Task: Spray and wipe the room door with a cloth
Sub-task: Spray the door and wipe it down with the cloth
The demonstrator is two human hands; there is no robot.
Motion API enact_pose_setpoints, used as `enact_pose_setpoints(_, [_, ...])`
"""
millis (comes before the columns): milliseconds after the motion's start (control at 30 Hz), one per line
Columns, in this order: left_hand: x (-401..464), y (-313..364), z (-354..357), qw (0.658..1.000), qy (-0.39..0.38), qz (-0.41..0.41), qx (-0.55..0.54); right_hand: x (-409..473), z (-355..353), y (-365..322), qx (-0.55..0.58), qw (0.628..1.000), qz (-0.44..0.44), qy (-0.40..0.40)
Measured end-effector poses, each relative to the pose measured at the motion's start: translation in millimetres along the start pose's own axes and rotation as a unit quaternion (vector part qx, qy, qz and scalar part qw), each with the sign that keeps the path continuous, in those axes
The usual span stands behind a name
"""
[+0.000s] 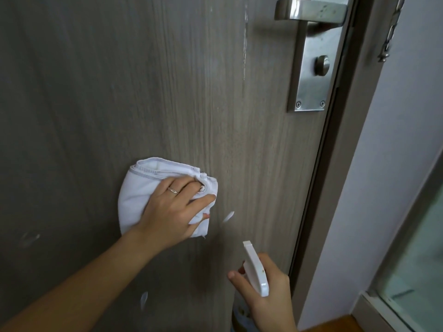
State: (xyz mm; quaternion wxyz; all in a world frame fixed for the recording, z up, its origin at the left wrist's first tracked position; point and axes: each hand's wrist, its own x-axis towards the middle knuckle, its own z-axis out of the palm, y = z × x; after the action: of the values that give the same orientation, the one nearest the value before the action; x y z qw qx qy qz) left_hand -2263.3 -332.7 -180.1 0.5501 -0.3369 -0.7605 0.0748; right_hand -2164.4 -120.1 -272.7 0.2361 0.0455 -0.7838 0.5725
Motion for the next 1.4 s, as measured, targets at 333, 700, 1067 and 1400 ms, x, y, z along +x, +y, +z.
enact_pose_setpoints(333, [73, 6, 0, 0.990, 0.068, -0.126, -0.015, -5, -18, -2, 0.017, 1.000, -0.024, 0.010])
enact_pose_setpoints(700, [-17, 98, 82, 0.988, -0.098, 0.118, -0.008, 4, -49, 1, 0.008, 0.998, -0.035, 0.045])
enact_pose_setpoints(1067, [48, 36, 30, 0.992, -0.019, -0.046, 0.114, 5, -57, -8, 0.030, 0.998, -0.026, 0.058])
enact_pose_setpoints(1400, [51, 24, 33, 0.991, 0.054, -0.055, 0.109, 19, -31, -15, 0.043, 0.997, -0.038, 0.054])
